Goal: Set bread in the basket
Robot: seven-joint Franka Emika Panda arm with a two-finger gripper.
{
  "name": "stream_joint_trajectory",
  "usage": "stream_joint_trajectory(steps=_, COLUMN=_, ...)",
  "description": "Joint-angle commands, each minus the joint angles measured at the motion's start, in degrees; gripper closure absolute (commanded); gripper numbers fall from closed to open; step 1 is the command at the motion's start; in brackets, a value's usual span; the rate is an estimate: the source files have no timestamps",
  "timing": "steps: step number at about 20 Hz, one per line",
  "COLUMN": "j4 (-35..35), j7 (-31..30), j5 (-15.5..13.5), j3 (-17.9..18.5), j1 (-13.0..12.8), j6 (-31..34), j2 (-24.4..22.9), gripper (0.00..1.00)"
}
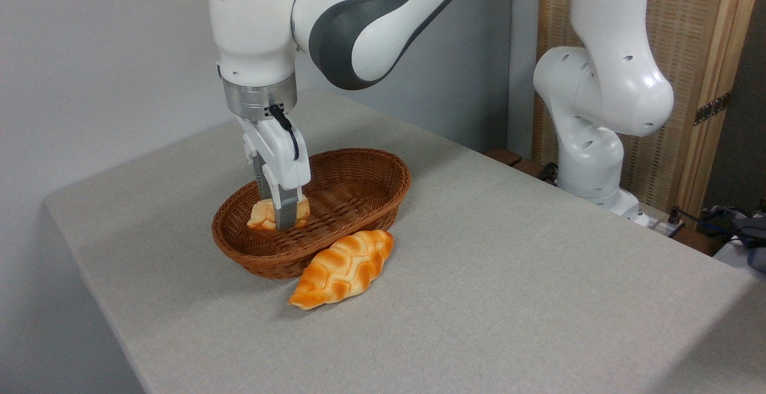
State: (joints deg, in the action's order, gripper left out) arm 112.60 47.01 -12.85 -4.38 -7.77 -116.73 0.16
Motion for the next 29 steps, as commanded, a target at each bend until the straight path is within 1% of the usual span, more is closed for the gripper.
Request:
stream_joint_trajectory(steps=1, j4=-0.28, j7=-0.95, j5=0.98, j3=-0.28, j1=0.13, j6=2.20, j2=-0.42, gripper=0.00)
stream_joint_trajectory(steps=5, j4=-0.37, j7=-1.13, j5=2.38, j3=-0.37, j1=0.13, j6=2.82, j2=-0.42, gripper=0.00)
stream_joint_trajectory(steps=10, j4=-2.03, j7=-1.65, j5=2.47, j3=-0.19, j1=0.13, j6=2.82, j2=-0.77, gripper=0.00)
stream_joint_trajectory(steps=12, j4=-3.09, j7=-3.75, j5=2.56, j3=0.07, j1=0.13, j6=2.91, j2=-1.12, gripper=0.00)
stream_joint_trajectory(steps=15, j4=-4.06, j7=-4.47, j5=3.26, j3=0.51, j1=0.30, j6=3.08, j2=-1.56, gripper=0.00)
stream_joint_trajectory(steps=16, j4=-4.49, j7=-4.55, j5=4.48, j3=0.51, j1=0.56, j6=3.43, j2=-1.74, gripper=0.00)
stream_joint_trajectory(steps=19, j4=-6.77, j7=-7.44, j5=7.91, j3=0.68, j1=1.27, j6=4.57, j2=-1.83, gripper=0.00)
stream_joint_trajectory(steps=21, j4=-8.79, j7=-7.81, j5=10.20, j3=0.95, j1=1.62, j6=5.63, j2=-1.83, gripper=0.00)
stream_joint_trajectory(steps=25, j4=-10.56, j7=-8.07, j5=10.30, j3=1.30, j1=1.80, j6=5.90, j2=-2.18, gripper=0.00)
stream_joint_trajectory(steps=27, j4=-10.65, j7=-8.16, j5=10.12, j3=2.26, j1=1.71, j6=5.98, j2=-2.18, gripper=0.00)
stream_joint_trajectory(steps=29, j4=-10.56, j7=-8.25, j5=10.30, j3=2.09, j1=1.71, j6=8.52, j2=-2.71, gripper=0.00)
